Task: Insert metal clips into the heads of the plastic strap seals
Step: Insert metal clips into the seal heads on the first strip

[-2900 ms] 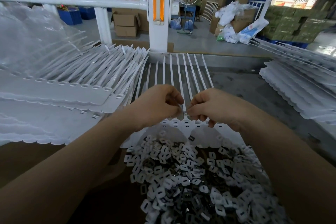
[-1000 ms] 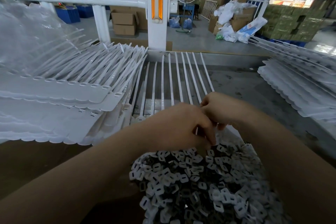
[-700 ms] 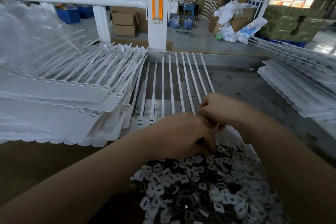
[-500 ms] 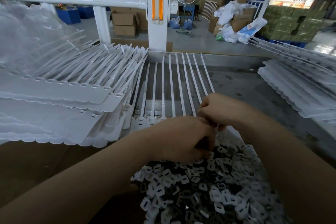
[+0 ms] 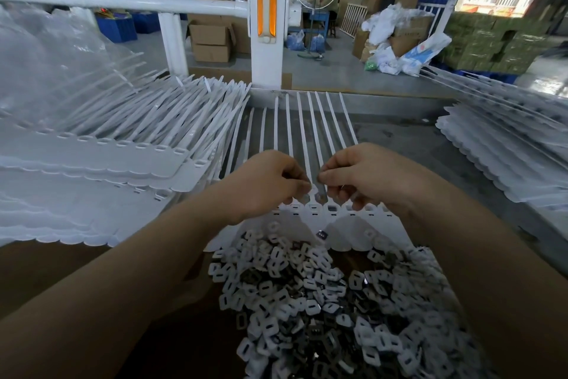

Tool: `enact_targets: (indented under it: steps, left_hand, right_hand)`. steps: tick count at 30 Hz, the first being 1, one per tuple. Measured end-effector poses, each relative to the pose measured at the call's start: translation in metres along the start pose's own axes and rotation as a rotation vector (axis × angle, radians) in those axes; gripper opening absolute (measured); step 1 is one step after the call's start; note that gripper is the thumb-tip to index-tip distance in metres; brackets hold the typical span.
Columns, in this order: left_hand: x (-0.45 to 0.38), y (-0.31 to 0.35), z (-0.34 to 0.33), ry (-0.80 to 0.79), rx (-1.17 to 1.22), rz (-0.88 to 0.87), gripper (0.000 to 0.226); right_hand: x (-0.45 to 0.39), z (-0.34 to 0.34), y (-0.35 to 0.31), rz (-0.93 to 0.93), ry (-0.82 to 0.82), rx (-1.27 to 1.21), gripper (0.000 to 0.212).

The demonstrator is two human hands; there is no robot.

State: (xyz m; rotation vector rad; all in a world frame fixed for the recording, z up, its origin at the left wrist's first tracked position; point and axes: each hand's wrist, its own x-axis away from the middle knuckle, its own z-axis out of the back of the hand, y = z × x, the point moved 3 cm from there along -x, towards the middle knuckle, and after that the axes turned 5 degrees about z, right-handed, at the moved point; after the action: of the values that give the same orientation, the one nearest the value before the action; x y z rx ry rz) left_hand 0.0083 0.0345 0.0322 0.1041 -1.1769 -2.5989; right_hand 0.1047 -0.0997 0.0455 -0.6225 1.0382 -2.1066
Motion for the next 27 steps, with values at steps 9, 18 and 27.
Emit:
enact_targets:
  steps: [9,18,27]
  left_hand:
    - [-0.002,0.001,-0.005,0.029,0.032,0.02,0.009]
    - [-0.013,0.005,-0.022,-0.02,-0.045,0.057,0.009]
    - [-0.028,0.006,-0.026,-0.097,-0.054,0.119,0.009]
  right_hand:
    - [-0.003,-0.001,0.005,-0.048,0.04,0.269,0.011]
    - [-0.006,-0.003,0.014,-0.158,0.019,0.456,0.021]
    - [-0.01,-0.004,0.019,-0.181,0.037,0.432,0.019]
